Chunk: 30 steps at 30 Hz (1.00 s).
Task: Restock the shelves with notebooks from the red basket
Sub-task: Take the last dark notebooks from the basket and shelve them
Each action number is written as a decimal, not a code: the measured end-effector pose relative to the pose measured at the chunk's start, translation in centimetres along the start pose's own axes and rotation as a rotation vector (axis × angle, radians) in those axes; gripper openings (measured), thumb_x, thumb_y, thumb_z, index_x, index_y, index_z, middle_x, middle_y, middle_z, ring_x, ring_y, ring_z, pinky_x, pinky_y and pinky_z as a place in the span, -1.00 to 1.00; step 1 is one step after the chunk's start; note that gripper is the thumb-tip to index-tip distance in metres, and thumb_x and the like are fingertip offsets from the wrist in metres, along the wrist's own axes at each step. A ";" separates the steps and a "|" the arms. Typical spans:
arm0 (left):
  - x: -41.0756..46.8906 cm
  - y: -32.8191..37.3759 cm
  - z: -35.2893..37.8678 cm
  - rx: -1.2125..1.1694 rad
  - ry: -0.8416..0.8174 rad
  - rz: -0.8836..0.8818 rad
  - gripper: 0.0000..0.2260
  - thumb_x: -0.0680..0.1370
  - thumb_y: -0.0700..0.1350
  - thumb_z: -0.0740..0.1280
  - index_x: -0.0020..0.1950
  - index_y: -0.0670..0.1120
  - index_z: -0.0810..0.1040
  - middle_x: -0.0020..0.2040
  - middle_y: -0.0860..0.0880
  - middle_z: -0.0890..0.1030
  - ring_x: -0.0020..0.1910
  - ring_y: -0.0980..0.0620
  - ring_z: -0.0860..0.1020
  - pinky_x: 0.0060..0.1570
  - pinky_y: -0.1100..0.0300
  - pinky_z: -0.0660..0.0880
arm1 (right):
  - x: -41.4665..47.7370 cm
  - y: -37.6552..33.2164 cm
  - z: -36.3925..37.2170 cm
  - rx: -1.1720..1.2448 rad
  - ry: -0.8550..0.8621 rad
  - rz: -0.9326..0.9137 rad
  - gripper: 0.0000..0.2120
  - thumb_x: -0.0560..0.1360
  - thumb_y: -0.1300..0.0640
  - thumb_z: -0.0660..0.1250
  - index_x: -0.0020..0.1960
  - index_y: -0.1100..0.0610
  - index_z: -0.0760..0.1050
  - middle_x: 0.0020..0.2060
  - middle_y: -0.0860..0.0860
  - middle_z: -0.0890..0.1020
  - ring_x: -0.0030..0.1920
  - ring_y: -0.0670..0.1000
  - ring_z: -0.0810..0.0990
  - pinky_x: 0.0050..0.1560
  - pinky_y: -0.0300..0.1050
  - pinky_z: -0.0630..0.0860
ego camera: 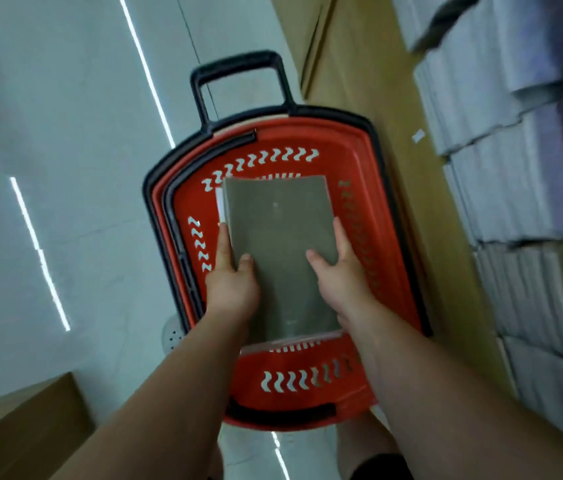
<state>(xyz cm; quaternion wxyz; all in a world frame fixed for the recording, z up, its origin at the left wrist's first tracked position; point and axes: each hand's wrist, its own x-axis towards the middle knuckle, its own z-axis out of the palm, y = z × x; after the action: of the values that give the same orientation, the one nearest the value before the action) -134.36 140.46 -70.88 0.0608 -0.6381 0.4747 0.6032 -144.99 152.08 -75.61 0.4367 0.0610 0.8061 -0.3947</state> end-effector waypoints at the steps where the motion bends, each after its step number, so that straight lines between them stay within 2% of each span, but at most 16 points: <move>1: -2.2 1.2 -1.0 -0.008 -0.037 0.026 -0.47 0.71 -0.03 0.14 0.54 0.45 0.03 0.49 0.05 0.36 0.30 0.00 0.43 0.40 -0.08 0.36 | -2.5 -1.6 -1.1 0.007 0.011 -0.012 -0.22 0.35 -0.27 0.37 0.42 -0.61 0.04 0.49 -0.14 0.42 0.43 -0.02 0.47 0.46 0.13 0.41; 4: -9.1 5.0 -4.1 0.009 -0.155 0.107 -0.47 0.70 -0.03 0.18 0.51 0.48 0.10 0.46 0.15 0.40 0.30 0.00 0.48 0.39 -0.08 0.42 | -10.5 -6.2 -4.7 0.082 0.047 -0.041 -0.25 0.54 0.04 0.42 0.57 -0.35 0.12 0.41 -0.10 0.52 0.29 -0.07 0.57 0.34 0.02 0.53; 6: -14.0 7.8 -6.6 0.050 -0.233 0.194 -0.47 0.69 -0.06 0.21 0.54 0.42 0.14 0.42 0.15 0.43 0.30 0.01 0.51 0.36 -0.02 0.46 | -15.9 -9.1 -6.8 0.139 0.072 -0.054 -0.26 0.60 0.18 0.38 0.62 -0.21 0.10 0.37 -0.11 0.52 0.17 -0.12 0.59 0.15 -0.18 0.59; 7: -16.4 9.4 -7.8 0.083 -0.268 0.248 -0.47 0.69 -0.07 0.22 0.55 0.38 0.16 0.42 0.16 0.43 0.30 0.03 0.51 0.35 0.02 0.46 | -18.8 -10.6 -7.5 0.172 0.087 -0.044 -0.25 0.60 0.18 0.38 0.62 -0.20 0.09 0.38 -0.12 0.50 0.16 -0.12 0.59 0.14 -0.19 0.59; 8: -18.8 10.9 -8.9 0.116 -0.296 0.300 -0.47 0.68 -0.08 0.22 0.56 0.36 0.17 0.40 0.17 0.43 0.29 0.06 0.51 0.32 0.08 0.46 | -21.7 -11.9 -8.0 0.206 0.102 -0.033 -0.24 0.58 0.13 0.41 0.61 -0.25 0.09 0.40 -0.11 0.50 0.20 -0.08 0.59 0.20 -0.08 0.59; 10: -23.3 13.7 -11.1 0.168 -0.349 0.369 -0.48 0.69 -0.07 0.22 0.57 0.34 0.17 0.34 0.22 0.42 0.21 0.10 0.50 0.14 0.23 0.49 | -27.1 -14.1 -8.7 0.264 0.153 -0.011 -0.20 0.45 -0.10 0.48 0.51 -0.46 0.11 0.44 -0.09 0.49 0.31 0.01 0.56 0.33 0.13 0.54; 11: -25.4 15.0 -12.1 0.186 -0.384 0.384 -0.49 0.69 -0.06 0.21 0.56 0.34 0.16 0.32 0.22 0.42 0.17 0.11 0.52 0.03 0.28 0.50 | -29.3 -14.7 -9.1 0.294 0.175 -0.017 -0.20 0.37 -0.18 0.49 0.46 -0.53 0.13 0.44 -0.11 0.48 0.33 0.01 0.55 0.34 0.16 0.52; 12: -27.5 16.2 -13.1 0.199 -0.419 0.395 -0.50 0.70 -0.05 0.20 0.56 0.35 0.17 0.31 0.21 0.44 0.14 0.11 0.55 -0.03 0.30 0.53 | -31.6 -15.6 -9.6 0.326 0.191 -0.030 -0.20 0.37 -0.18 0.49 0.46 -0.51 0.14 0.43 -0.13 0.49 0.32 0.00 0.56 0.32 0.15 0.53; 14: -30.9 18.2 -14.8 0.241 -0.479 0.433 -0.50 0.69 -0.02 0.21 0.55 0.39 0.18 0.33 0.17 0.49 0.14 0.09 0.61 -0.02 0.22 0.61 | -36.1 -17.3 -10.6 0.409 0.204 -0.070 -0.24 0.53 -0.01 0.46 0.54 -0.39 0.12 0.36 -0.14 0.53 0.23 -0.07 0.58 0.13 0.00 0.59; 16: -33.8 19.7 -15.9 0.297 -0.508 0.493 -0.52 0.67 0.03 0.23 0.52 0.42 0.19 0.37 0.16 0.50 0.18 0.05 0.62 0.08 0.12 0.61 | -39.6 -18.0 -12.0 0.471 0.200 -0.107 -0.29 0.61 0.13 0.39 0.56 -0.35 0.13 0.30 -0.15 0.57 0.12 -0.15 0.62 -0.07 -0.17 0.60; 18: -36.3 20.8 -16.2 0.326 -0.523 0.534 -0.55 0.62 0.11 0.27 0.44 0.49 0.26 0.38 0.16 0.51 0.18 0.04 0.62 0.16 0.00 0.60 | -42.6 -18.6 -13.4 0.545 0.205 -0.134 -0.31 0.62 0.20 0.36 0.54 -0.35 0.16 0.23 -0.16 0.61 -0.01 -0.17 0.70 -0.20 -0.20 0.63; 20: -38.6 21.5 -15.8 0.345 -0.524 0.566 -0.58 0.60 0.13 0.28 0.35 0.56 0.29 0.32 0.19 0.55 0.15 0.04 0.64 0.19 -0.06 0.59 | -44.8 -18.6 -15.0 0.634 0.213 -0.154 -0.28 0.63 0.25 0.34 0.55 -0.34 0.15 0.14 -0.20 0.64 -0.09 -0.14 0.74 -0.25 -0.13 0.65; 24: -42.8 21.8 -14.0 0.356 -0.576 0.598 -0.54 0.66 0.01 0.28 0.48 0.41 0.28 0.22 0.19 0.58 0.07 0.05 0.67 0.10 0.04 0.62 | -48.4 -17.7 -18.4 0.711 0.261 -0.229 -0.27 0.62 0.29 0.33 0.57 -0.30 0.16 -0.03 -0.39 0.61 -0.10 -0.18 0.72 -0.25 -0.16 0.65; 28: -46.0 21.6 -11.4 0.347 -0.661 0.629 -0.52 0.67 -0.04 0.27 0.52 0.36 0.27 0.25 0.06 0.63 0.06 -0.02 0.70 0.11 -0.08 0.62 | -50.8 -15.9 -21.2 0.768 0.314 -0.269 -0.26 0.60 0.23 0.38 0.54 -0.38 0.18 0.18 -0.31 0.57 0.16 -0.03 0.67 0.02 0.02 0.68; 30: -46.9 21.5 -10.3 0.383 -0.710 0.643 -0.51 0.68 -0.06 0.26 0.52 0.37 0.25 0.18 0.06 0.67 0.02 -0.03 0.72 0.07 -0.10 0.64 | -51.3 -14.6 -22.0 0.810 0.353 -0.277 -0.27 0.60 0.21 0.39 0.50 -0.43 0.20 0.16 -0.34 0.61 0.19 0.01 0.67 0.13 0.13 0.65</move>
<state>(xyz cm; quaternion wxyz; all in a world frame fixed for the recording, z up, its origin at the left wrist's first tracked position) -133.29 147.08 -18.70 0.1455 -0.1933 0.6989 0.6731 -134.53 169.95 -21.75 0.1772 0.1846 0.6496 -0.7159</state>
